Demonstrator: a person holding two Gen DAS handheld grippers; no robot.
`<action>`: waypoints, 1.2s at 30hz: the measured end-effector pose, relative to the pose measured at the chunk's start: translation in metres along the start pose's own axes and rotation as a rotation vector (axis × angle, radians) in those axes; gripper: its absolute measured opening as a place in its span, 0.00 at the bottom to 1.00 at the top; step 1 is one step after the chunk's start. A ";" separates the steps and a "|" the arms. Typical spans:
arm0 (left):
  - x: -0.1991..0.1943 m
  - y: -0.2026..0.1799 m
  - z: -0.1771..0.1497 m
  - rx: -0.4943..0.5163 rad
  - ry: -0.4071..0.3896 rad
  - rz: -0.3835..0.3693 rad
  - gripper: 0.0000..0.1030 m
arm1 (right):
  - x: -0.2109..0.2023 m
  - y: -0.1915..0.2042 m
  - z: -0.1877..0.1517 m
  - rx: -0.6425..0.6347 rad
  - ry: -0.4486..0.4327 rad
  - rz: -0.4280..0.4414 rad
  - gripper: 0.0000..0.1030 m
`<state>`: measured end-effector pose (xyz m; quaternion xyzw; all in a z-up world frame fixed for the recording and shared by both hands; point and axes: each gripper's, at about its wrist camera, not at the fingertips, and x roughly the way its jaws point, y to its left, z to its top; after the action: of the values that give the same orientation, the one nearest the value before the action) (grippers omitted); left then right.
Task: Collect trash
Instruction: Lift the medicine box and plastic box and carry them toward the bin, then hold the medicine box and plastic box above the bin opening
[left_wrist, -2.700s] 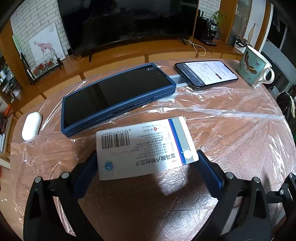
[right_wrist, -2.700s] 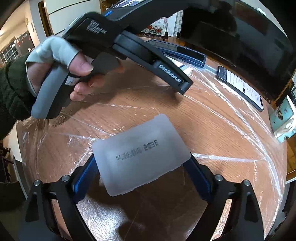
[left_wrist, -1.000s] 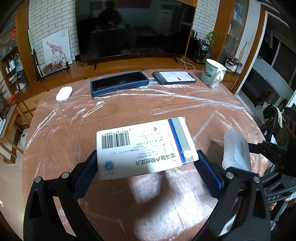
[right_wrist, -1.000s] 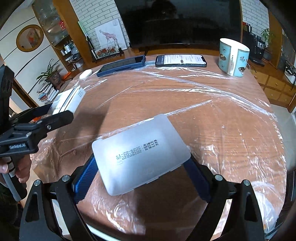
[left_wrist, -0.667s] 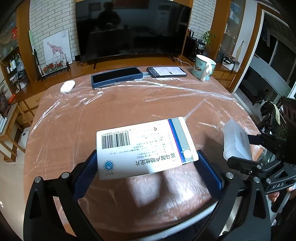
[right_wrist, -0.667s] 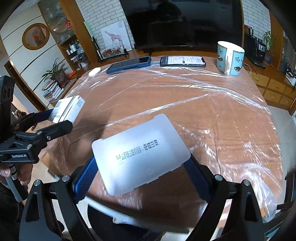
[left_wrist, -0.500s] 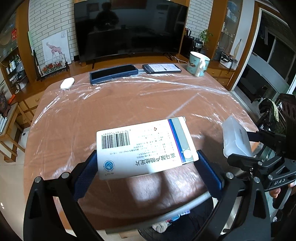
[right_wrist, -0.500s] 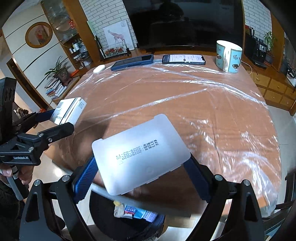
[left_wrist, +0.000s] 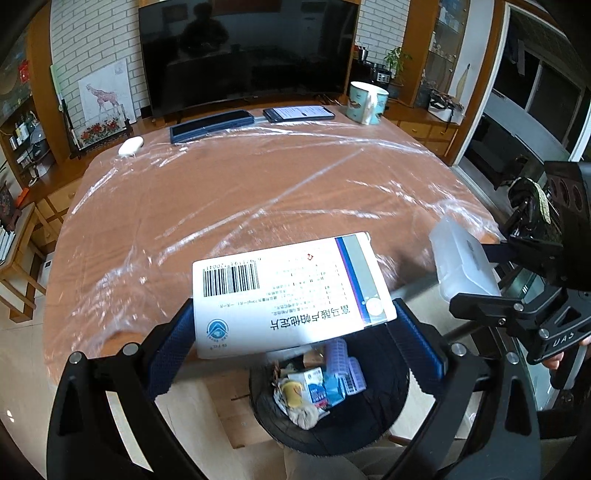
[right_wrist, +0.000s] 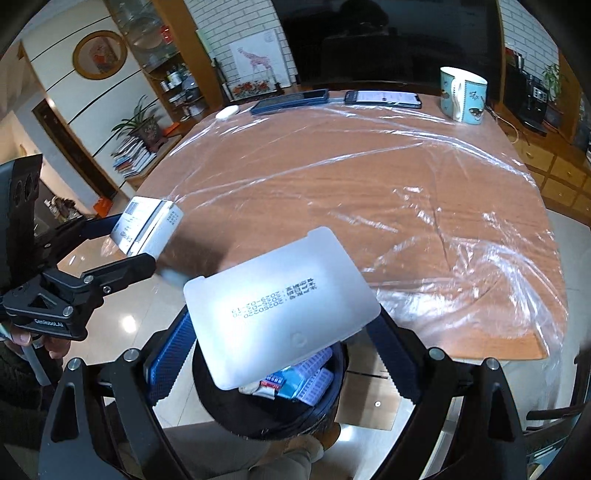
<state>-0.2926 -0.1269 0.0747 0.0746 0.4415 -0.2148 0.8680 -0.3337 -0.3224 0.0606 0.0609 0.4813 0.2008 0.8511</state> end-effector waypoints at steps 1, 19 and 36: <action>-0.002 -0.002 -0.003 0.004 0.002 -0.004 0.97 | -0.001 0.001 -0.003 -0.007 0.004 0.006 0.87; -0.001 -0.026 -0.058 0.042 0.094 -0.041 0.97 | 0.008 0.016 -0.037 -0.060 0.086 0.040 0.87; 0.034 -0.035 -0.077 0.102 0.173 -0.013 0.97 | 0.037 0.014 -0.051 -0.009 0.146 0.035 0.87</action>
<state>-0.3463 -0.1440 0.0034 0.1342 0.5037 -0.2354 0.8203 -0.3635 -0.2998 0.0086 0.0504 0.5401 0.2217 0.8103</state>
